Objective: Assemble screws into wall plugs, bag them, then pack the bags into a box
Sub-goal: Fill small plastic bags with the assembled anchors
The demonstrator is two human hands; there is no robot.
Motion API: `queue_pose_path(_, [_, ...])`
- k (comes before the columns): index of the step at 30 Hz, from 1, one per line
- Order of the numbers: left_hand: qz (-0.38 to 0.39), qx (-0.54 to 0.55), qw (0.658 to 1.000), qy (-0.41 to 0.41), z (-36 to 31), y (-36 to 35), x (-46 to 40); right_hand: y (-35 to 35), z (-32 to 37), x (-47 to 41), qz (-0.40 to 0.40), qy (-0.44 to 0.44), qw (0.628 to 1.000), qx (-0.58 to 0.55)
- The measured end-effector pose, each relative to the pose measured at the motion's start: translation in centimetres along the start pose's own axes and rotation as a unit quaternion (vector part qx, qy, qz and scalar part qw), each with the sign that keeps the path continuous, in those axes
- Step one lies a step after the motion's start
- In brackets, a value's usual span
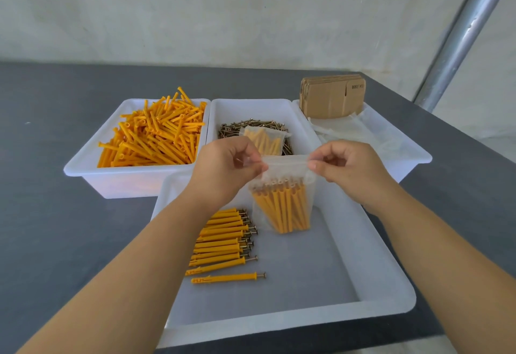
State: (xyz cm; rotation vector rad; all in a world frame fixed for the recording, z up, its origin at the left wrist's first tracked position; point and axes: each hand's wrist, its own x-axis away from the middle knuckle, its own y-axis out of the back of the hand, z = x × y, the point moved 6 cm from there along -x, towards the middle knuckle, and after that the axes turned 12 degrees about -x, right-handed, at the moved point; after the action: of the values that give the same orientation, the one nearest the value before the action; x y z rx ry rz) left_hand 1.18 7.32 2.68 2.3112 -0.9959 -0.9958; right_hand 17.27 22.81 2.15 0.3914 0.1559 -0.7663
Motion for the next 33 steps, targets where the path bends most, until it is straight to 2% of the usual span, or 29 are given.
queue_pose_path(7, [-0.016, -0.034, 0.999, 0.007, 0.0, 0.7, -0.1, -1.6, 0.1, 0.1, 0.002, 0.007, 1.000, -0.029])
queue_pose_path(12, [0.026, -0.120, 0.985, -0.120, -3.1, -0.5, 0.0, -3.7, 1.6, 1.1, 0.030, 0.086, 0.996, 0.009])
queue_pose_path(14, [0.037, -0.119, 0.983, -0.137, -3.3, -0.9, 0.0, -4.1, 2.1, 1.4, 0.032, 0.120, 0.992, 0.012])
queue_pose_path(22, [0.075, -0.039, 0.996, -0.018, -1.2, -0.9, -0.2, -3.4, 0.7, 1.0, 0.023, 0.053, 0.995, -0.084])
queue_pose_path(33, [0.063, -0.026, 0.998, -0.001, -2.4, -1.3, -0.1, -3.8, 0.6, 1.0, 0.038, 0.048, 0.992, -0.109])
